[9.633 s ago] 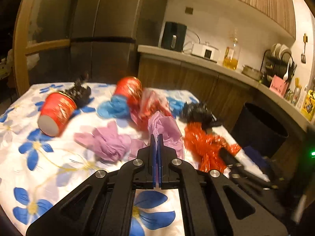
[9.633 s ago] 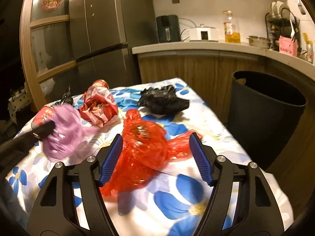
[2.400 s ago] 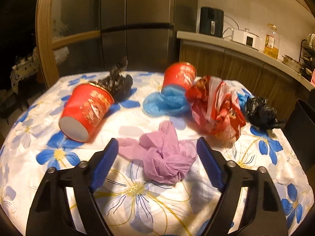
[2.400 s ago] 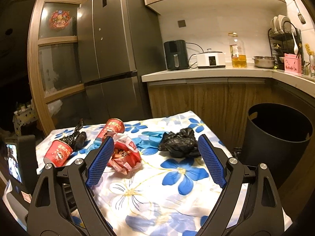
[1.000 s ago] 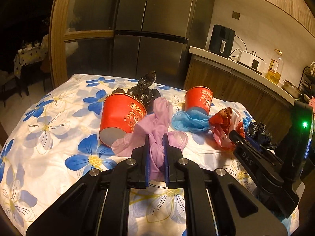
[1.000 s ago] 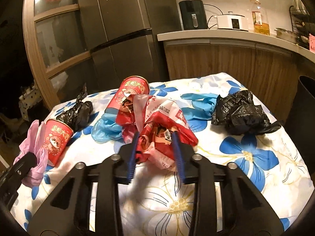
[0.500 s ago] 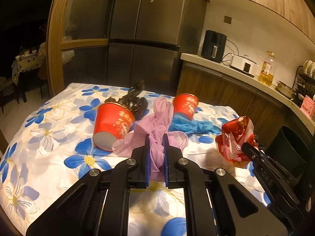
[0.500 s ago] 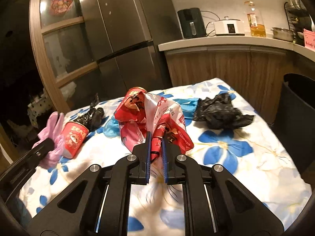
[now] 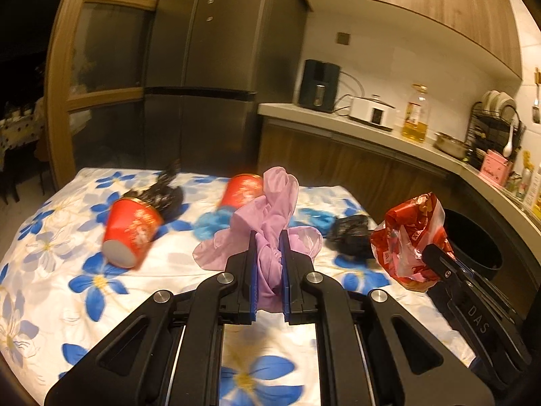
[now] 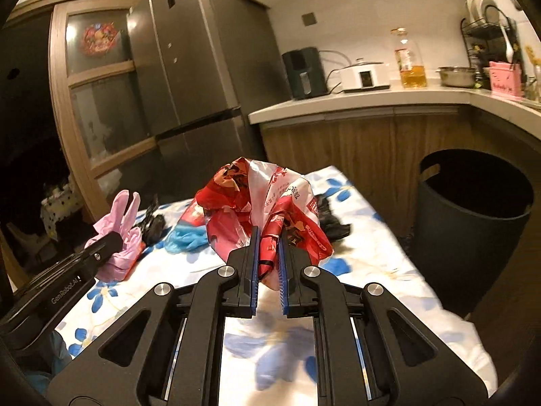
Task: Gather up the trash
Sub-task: 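Carry the pink glove and snack wrapper over the black bin with both tools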
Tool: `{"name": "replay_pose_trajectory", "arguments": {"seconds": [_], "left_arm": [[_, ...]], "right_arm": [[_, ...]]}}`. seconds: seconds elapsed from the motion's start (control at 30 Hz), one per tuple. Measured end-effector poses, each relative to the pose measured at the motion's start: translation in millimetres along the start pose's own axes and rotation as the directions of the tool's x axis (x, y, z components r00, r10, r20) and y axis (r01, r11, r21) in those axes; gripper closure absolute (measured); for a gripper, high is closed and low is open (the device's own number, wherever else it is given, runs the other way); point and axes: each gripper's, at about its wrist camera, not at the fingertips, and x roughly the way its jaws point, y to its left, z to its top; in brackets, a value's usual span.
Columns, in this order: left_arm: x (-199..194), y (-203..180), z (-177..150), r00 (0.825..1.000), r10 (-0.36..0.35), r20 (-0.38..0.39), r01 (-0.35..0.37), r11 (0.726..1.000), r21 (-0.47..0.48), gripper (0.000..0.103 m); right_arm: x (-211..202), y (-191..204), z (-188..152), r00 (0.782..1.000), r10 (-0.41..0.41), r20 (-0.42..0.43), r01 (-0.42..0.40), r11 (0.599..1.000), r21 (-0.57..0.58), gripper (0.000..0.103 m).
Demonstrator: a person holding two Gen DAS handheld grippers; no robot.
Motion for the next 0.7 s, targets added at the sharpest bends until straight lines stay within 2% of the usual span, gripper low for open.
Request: {"name": "replay_pose_trajectory", "arguments": {"seconds": [0.37, 0.7], "left_arm": [[4.7, -68.4, 10.2, 0.994, -0.112, 0.012, 0.111, 0.991, 0.075, 0.092], [11.3, -131.3, 18.1, 0.979, -0.203, 0.028, 0.196, 0.968, 0.153, 0.092]], "right_arm": [[-31.6, -49.1, 14.5, 0.993, -0.092, 0.067, 0.089, 0.995, 0.048, 0.093], [-55.8, -100.0, 26.9, 0.974, -0.185, 0.131, 0.173, 0.980, 0.099, 0.093]]}}
